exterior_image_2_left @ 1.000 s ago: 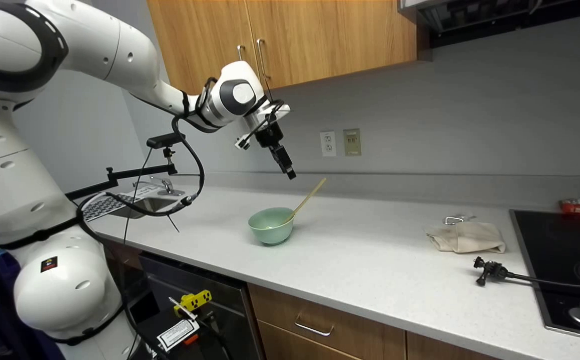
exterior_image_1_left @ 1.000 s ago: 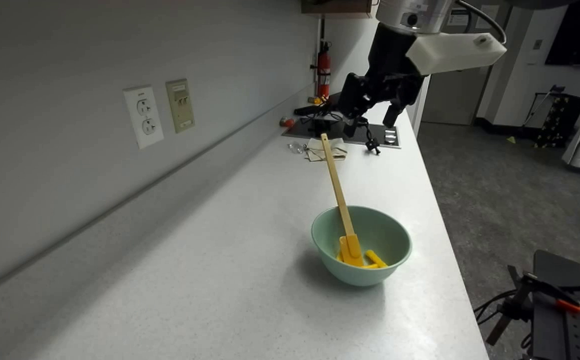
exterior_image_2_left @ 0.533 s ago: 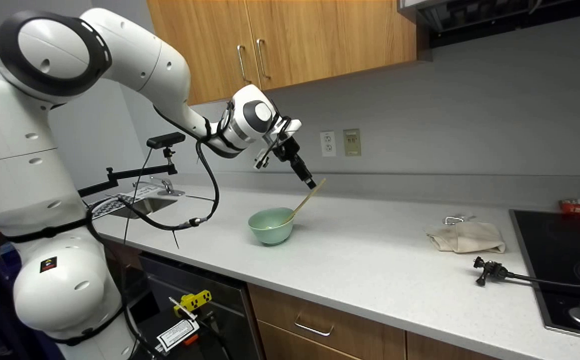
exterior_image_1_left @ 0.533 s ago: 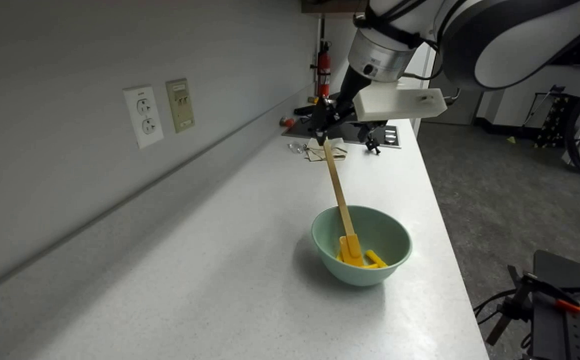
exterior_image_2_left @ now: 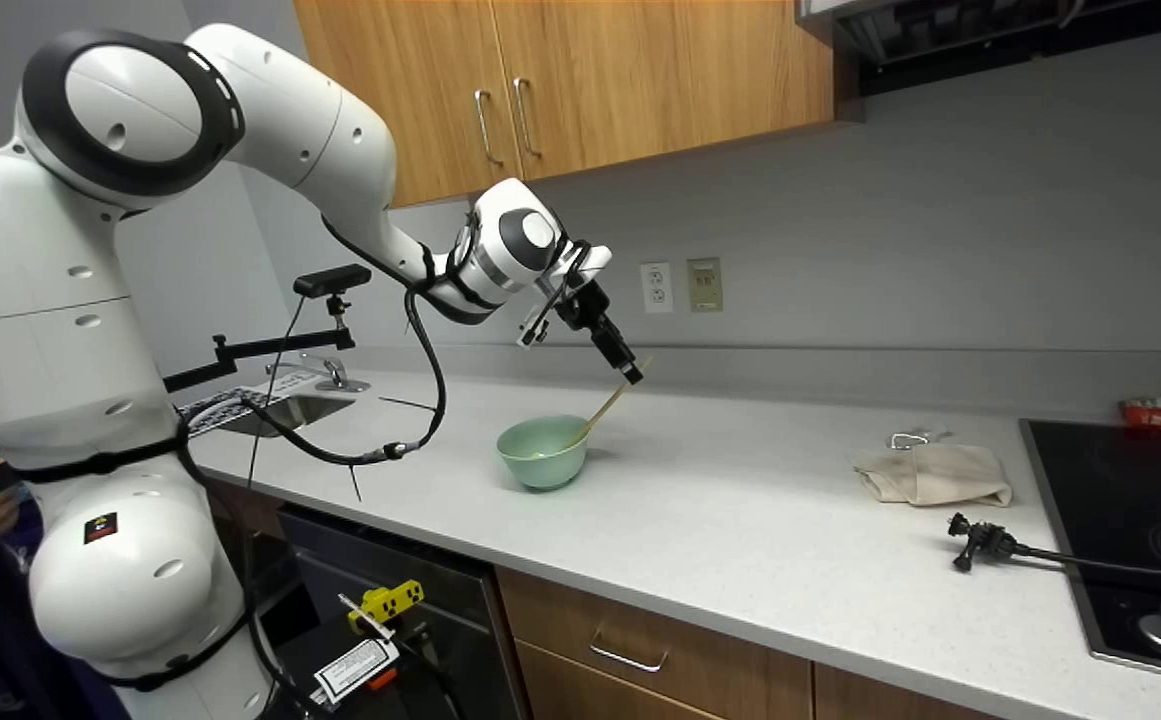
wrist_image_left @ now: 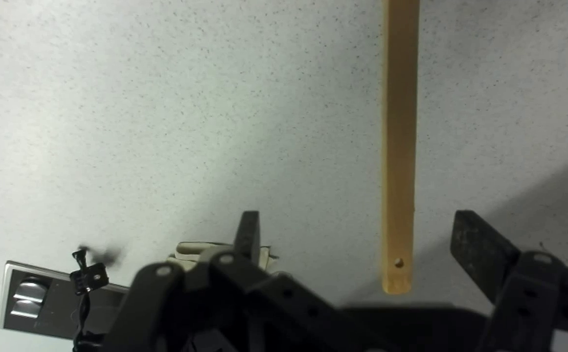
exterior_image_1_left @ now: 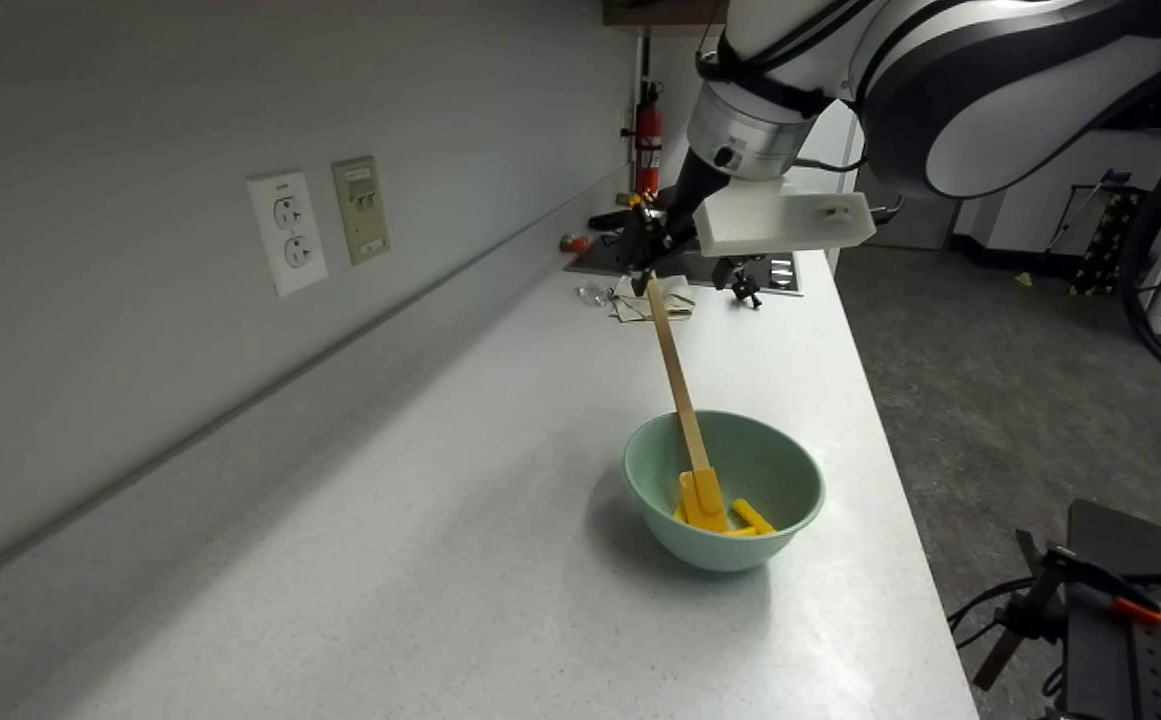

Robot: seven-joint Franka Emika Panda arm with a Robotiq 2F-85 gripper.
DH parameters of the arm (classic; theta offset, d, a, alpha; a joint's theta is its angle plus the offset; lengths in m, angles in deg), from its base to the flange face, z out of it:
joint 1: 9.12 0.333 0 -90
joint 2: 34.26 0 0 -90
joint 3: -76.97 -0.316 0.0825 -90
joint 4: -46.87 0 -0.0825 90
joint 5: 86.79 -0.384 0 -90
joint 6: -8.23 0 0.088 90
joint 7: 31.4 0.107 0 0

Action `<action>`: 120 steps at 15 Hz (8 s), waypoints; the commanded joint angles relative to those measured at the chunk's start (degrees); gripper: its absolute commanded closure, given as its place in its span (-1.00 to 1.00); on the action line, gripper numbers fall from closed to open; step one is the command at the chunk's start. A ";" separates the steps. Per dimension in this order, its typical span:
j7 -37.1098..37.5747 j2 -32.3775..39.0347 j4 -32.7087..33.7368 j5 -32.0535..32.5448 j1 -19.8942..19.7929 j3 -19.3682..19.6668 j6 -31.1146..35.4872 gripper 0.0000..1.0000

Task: Use the wooden spoon to mix in the bowl

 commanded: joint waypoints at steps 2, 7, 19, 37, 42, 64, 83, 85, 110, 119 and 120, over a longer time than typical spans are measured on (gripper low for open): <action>5.34 3.54 2.66 5.23 1.63 2.27 2.55 -1.00; 9.75 6.36 6.09 7.56 3.39 3.26 4.13 -1.00; 11.14 5.83 6.07 7.53 4.53 5.43 3.17 0.84; 9.02 3.12 4.68 5.56 4.06 5.01 2.00 0.96; 6.66 2.65 4.29 -1.32 4.00 4.79 1.57 0.96; 10.41 0.14 1.86 4.03 3.57 6.12 -2.16 0.96; 10.01 -0.70 1.72 7.93 3.65 4.69 -7.69 0.96; 8.53 -1.01 1.64 5.75 3.51 4.25 -8.59 0.96; 11.31 0.99 2.40 5.86 3.97 1.67 -2.93 0.96; 20.98 -0.03 3.24 20.88 4.17 2.68 -2.34 0.96; 20.42 -0.30 2.94 22.14 4.13 2.57 -2.71 0.96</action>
